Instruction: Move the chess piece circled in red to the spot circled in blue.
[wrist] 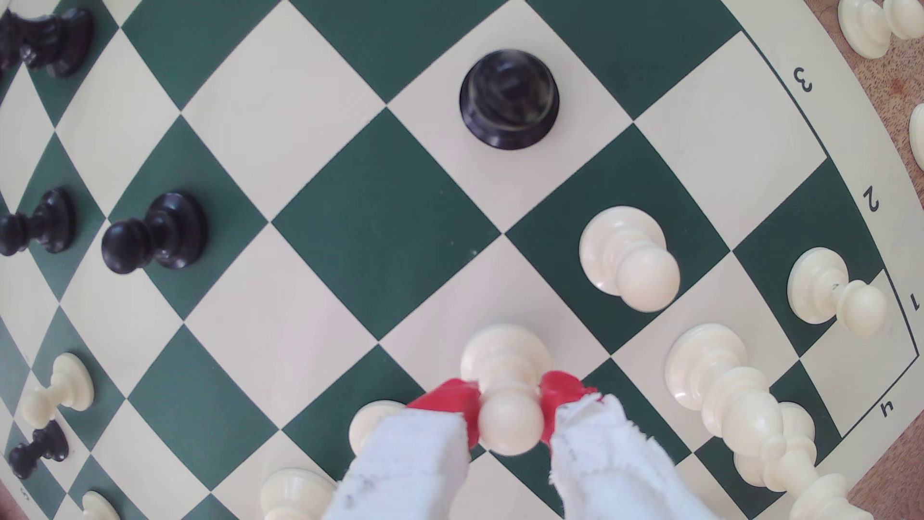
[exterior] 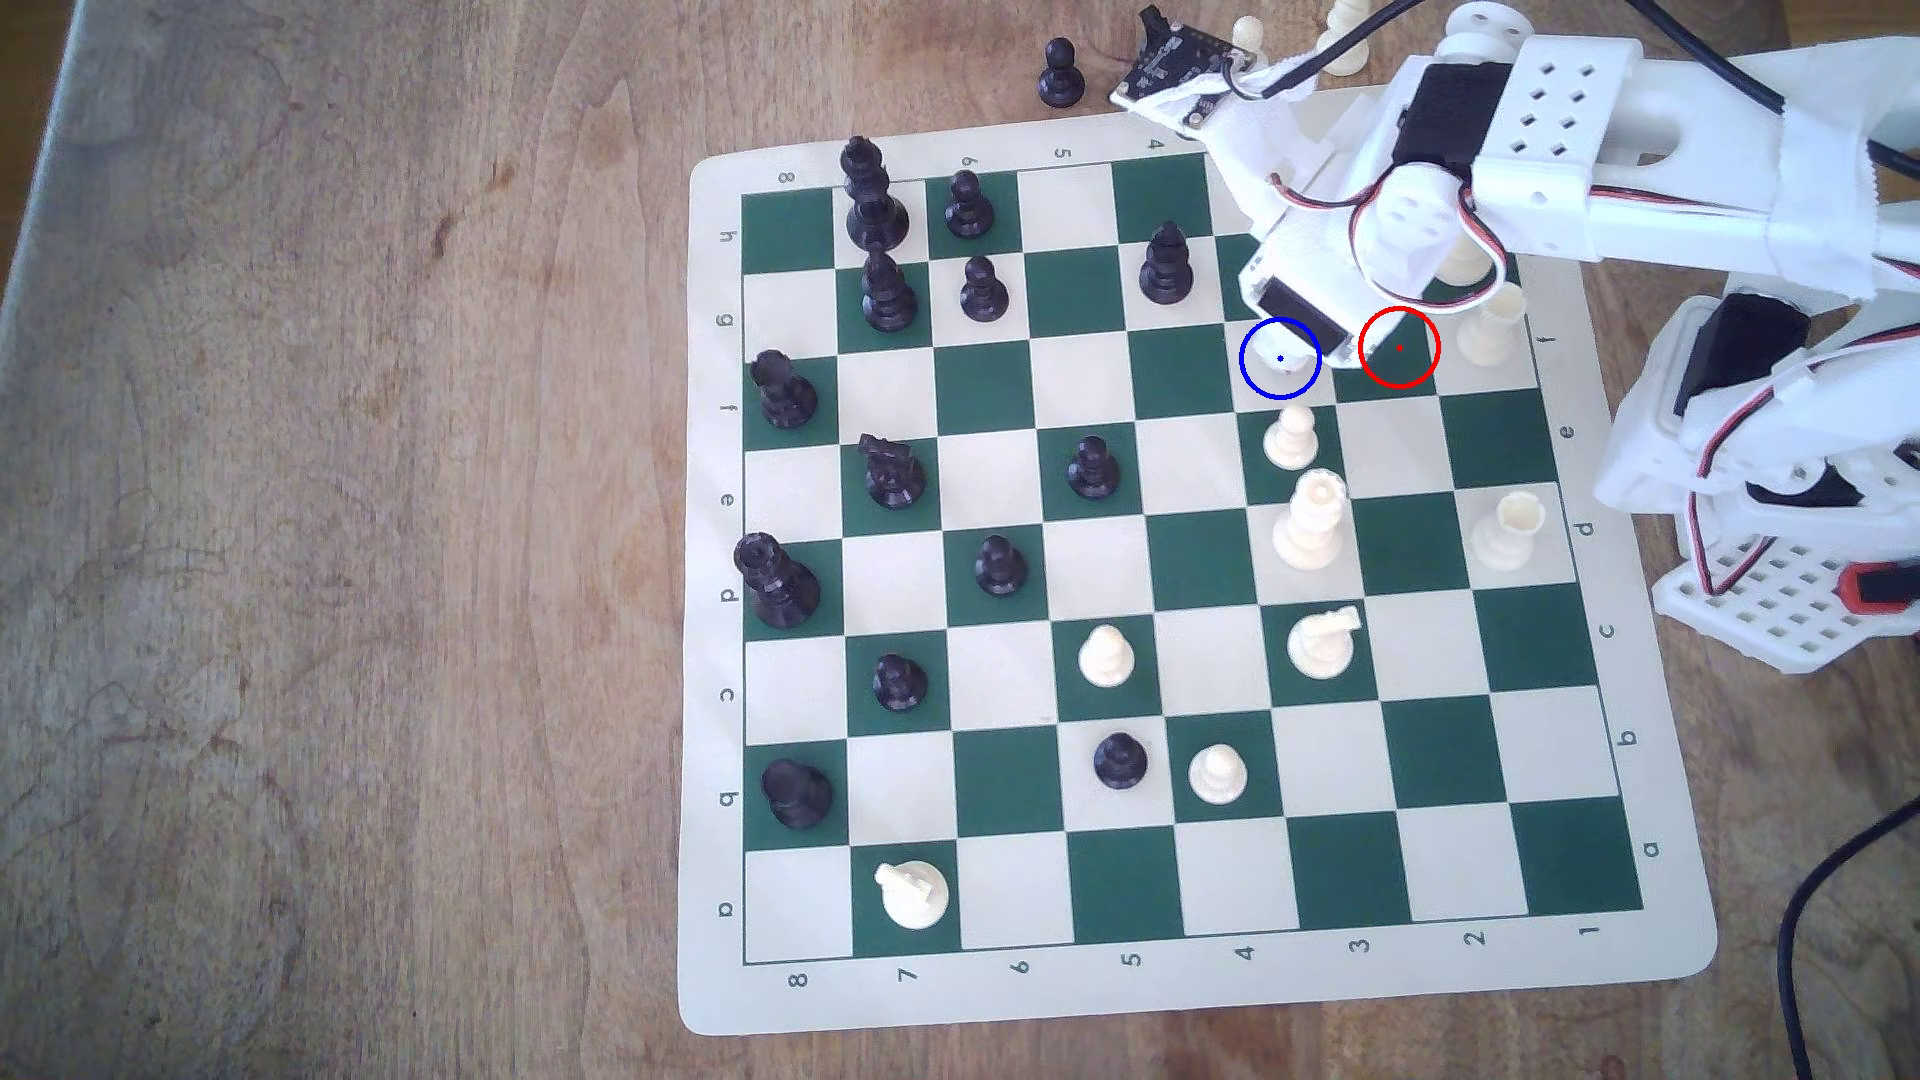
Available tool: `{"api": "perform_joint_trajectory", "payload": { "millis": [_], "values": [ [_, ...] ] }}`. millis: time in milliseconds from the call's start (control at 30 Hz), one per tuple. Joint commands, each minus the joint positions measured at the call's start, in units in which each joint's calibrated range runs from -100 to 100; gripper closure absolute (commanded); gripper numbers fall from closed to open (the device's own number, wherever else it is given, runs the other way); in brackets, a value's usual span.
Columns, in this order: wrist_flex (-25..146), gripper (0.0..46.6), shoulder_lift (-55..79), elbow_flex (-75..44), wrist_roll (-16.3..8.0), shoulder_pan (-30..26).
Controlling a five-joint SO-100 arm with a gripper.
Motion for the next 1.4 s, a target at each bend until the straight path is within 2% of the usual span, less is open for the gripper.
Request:
{"api": "perform_joint_trajectory", "payload": {
  "millis": [0, 900, 933, 1167, 1367],
  "values": [
    [-0.85, 46.4, -0.24, -2.59, 0.0, -0.79],
    [-3.64, 46.4, 1.71, 1.22, 0.1, -0.55],
    [-3.64, 45.8, 1.54, 1.22, 0.1, -0.47],
    [-3.47, 30.7, 0.1, 1.04, 0.1, 0.54],
    [-2.41, 28.8, -1.68, 0.13, 0.1, 2.03]
  ]
}}
